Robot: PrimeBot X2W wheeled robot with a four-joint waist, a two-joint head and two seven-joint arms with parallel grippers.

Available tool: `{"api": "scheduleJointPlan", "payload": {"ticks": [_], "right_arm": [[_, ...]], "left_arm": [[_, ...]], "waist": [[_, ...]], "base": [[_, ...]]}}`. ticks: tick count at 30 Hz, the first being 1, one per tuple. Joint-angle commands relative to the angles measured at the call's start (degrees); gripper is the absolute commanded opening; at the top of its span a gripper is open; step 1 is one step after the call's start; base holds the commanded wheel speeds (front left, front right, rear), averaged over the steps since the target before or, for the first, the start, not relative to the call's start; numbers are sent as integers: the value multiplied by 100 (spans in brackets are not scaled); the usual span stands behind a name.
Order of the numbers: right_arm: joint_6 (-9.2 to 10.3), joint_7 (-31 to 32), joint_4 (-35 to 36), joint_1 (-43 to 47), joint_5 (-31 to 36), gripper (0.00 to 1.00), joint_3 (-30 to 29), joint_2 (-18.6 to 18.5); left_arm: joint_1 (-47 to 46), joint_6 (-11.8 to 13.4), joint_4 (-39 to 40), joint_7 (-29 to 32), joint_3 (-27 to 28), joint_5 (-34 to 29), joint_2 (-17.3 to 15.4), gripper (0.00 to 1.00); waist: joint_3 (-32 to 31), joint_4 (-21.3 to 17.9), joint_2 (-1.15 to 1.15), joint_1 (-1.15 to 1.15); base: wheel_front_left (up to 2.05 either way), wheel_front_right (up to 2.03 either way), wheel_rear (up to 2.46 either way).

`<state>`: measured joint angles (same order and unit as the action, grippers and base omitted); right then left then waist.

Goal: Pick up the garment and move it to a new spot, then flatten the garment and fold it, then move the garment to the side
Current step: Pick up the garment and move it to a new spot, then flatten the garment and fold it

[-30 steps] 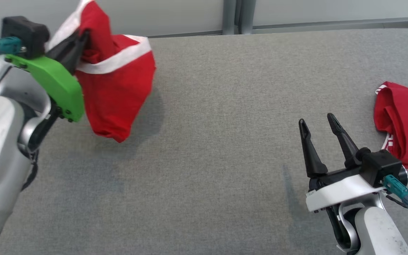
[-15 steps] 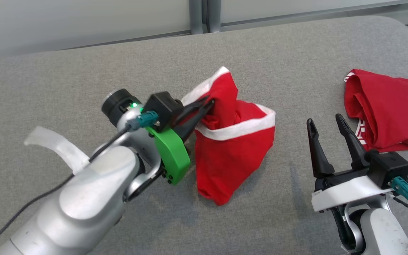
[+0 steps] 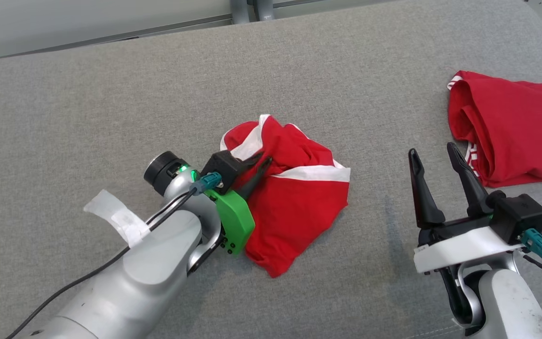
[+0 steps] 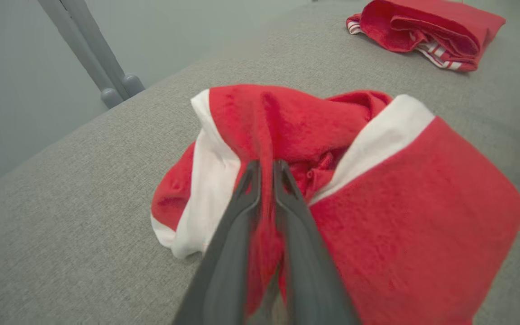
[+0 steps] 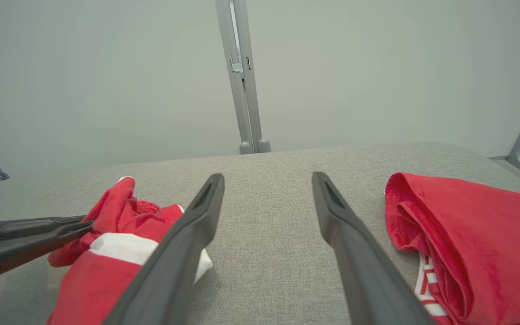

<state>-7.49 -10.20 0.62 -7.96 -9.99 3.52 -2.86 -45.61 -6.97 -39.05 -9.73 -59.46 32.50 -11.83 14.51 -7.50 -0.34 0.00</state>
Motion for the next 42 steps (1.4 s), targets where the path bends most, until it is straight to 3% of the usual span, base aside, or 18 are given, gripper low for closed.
{"api": "scheduleJointPlan", "payload": {"ticks": [1, 10, 22, 31, 32, 34, 35, 38, 42], "right_arm": [[1, -28, -14, -61, 2, 100, -30, -9], [1, -15, 14, 42, 51, 100, -124, -9], [0, 62, 98, 163, 75, 100, -160, -9], [0, 96, 128, 140, 90, 100, -90, -10], [1, 90, 129, 136, 95, 100, -93, -10], [1, 94, 131, 135, 102, 100, -92, -9], [1, 95, 134, 140, 105, 100, -89, -9], [0, 88, 138, 158, 105, 100, -87, -9], [0, 61, 121, 174, 94, 100, -82, -9]], "left_arm": [[-87, 62, -129, -109, 73, 56, 52, 100], [5, 271, -450, -498, 452, 250, 389, 100], [593, 151, -123, -457, 376, 449, 225, 100], [662, 166, -298, -406, 358, 554, 250, 100], [632, 161, -329, -415, 355, 563, 271, 86], [576, 143, -413, -423, 369, 585, 306, 14], [548, 138, -464, -429, 369, 575, 306, 0], [476, 139, -536, -451, 392, 555, 298, 0], [263, 336, -505, -538, 695, 480, 225, 0]], "waist": [[-7, 17, 34, 0], [-151, 280, 34, 0], [-297, 475, 34, 0], [-297, 350, 34, 0], [-294, 327, 34, 0], [-289, 283, 34, 0], [-286, 263, 34, 0], [-283, 228, 34, 0], [-279, 175, 34, 0]], "base": [[0, 0, 0], [0, 0, 0], [0, 0, 0], [0, 0, 0], [0, 0, 0], [0, 0, 0], [0, 0, 0], [0, 0, 0], [0, 0, 0]]}}
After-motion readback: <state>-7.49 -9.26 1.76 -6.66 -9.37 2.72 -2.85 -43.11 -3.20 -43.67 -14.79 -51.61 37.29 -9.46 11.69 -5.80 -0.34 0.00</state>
